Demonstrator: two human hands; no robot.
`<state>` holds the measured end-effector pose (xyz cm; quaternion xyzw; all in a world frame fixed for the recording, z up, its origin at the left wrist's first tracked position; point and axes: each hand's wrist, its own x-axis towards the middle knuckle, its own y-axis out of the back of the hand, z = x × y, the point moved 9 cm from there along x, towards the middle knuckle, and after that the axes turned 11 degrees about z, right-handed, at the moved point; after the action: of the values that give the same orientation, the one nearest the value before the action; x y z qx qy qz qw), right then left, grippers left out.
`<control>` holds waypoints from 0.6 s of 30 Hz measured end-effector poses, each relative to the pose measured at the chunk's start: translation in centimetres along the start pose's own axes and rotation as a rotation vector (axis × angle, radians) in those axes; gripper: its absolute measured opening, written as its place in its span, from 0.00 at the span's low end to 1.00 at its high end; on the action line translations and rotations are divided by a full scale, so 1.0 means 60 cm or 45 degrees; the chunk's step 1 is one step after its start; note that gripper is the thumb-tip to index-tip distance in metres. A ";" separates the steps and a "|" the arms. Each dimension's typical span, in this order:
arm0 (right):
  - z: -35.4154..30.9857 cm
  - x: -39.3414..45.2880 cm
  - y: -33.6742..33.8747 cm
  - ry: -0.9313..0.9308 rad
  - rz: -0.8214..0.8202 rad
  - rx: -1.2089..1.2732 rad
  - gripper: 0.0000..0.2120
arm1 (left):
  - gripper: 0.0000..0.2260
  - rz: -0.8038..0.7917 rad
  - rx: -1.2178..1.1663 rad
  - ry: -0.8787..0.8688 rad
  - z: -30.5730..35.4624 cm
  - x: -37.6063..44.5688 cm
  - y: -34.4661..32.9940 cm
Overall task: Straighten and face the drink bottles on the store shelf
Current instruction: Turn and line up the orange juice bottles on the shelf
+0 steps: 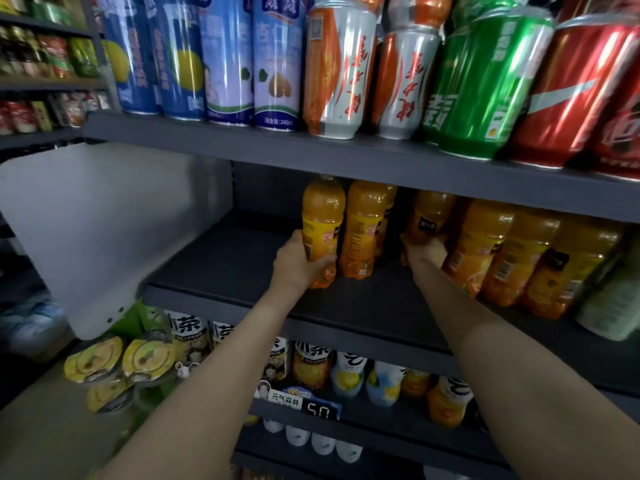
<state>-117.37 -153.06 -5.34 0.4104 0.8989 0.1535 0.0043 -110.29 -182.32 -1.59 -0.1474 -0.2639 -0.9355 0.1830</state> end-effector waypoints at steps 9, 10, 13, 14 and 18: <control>-0.051 -0.127 0.068 0.266 0.027 -0.229 0.27 | 0.23 0.066 -0.041 -0.012 -0.001 -0.009 -0.002; -0.051 -0.136 0.079 0.294 -0.011 -0.215 0.26 | 0.23 0.043 -0.014 -0.001 -0.001 -0.012 -0.004; -0.046 -0.161 0.116 0.322 -0.206 -0.115 0.26 | 0.26 0.254 0.088 -0.096 0.010 -0.049 0.027; -0.045 -0.171 0.127 0.308 -0.312 -0.023 0.27 | 0.24 0.368 0.057 -0.235 0.032 -0.071 0.042; -0.027 -0.220 0.152 -0.006 -0.792 0.460 0.28 | 0.15 -0.018 -0.134 -0.435 0.090 -0.126 -0.005</control>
<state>-102.12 -157.61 -2.80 0.1117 0.9934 -0.0173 -0.0199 -102.73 -177.10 -0.13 -0.3117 -0.2429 -0.9106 0.1211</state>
